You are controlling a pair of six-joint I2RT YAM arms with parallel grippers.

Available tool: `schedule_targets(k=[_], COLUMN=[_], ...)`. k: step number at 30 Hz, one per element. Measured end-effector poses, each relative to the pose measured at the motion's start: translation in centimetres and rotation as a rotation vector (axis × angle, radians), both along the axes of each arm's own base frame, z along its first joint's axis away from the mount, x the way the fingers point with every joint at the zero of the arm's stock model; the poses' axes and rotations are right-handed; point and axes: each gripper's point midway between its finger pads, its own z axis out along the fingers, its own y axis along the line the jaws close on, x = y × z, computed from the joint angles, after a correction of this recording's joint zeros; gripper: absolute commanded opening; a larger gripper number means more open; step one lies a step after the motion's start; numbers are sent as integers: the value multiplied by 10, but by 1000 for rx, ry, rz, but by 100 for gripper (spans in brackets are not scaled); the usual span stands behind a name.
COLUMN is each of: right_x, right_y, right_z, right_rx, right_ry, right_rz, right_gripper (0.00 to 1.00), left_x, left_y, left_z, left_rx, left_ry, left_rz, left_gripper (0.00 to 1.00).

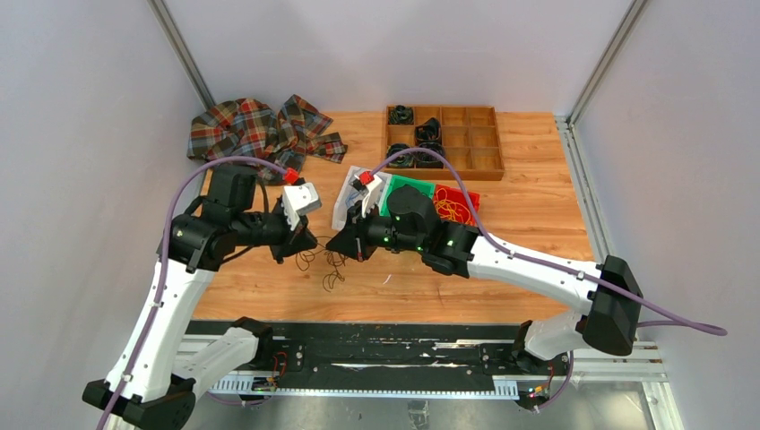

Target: Untangle the cables

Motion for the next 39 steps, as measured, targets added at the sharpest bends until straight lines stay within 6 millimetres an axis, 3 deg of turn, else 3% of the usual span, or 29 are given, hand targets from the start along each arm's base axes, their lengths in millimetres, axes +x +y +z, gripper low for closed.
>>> schedule_targets(k=[3,4,6,9,14,23,30,33,39], right_x=[0,0,0,1,-1,-10,-14,-15,-13], right_y=[0,0,1,1,2,3,6,7,8], right_z=[0,0,0,-1,0,2,4,3,2], right_rx=[5,6,10,14,19,25,21,19,10], right_ry=[1,1,-1,-3,-4,7,17,21,15], right_rz=[-1,-1,-1,-2,6,59,86,98,96], right_gripper=[1,1,0,0,1,1,1,1,6], left_x=[-1,-1,-1,-2,-3,-3,-2,-4,-7], left_y=[1,1,1,0,-4,-10,-9,-7,-6], left_z=[2,2,2,2,4,16,12,10,13], left_rx=[-1,-1,-1,-7,-22,-54,-38,-27,-29], left_ry=[-14,-15,-16,-10,5,-7,-30,-47,-69], left_rz=[-3,-4,-4,-5,-18,-50,-70,-83,-89], left_gripper=[1,6,31,50,56,39,10,1,0])
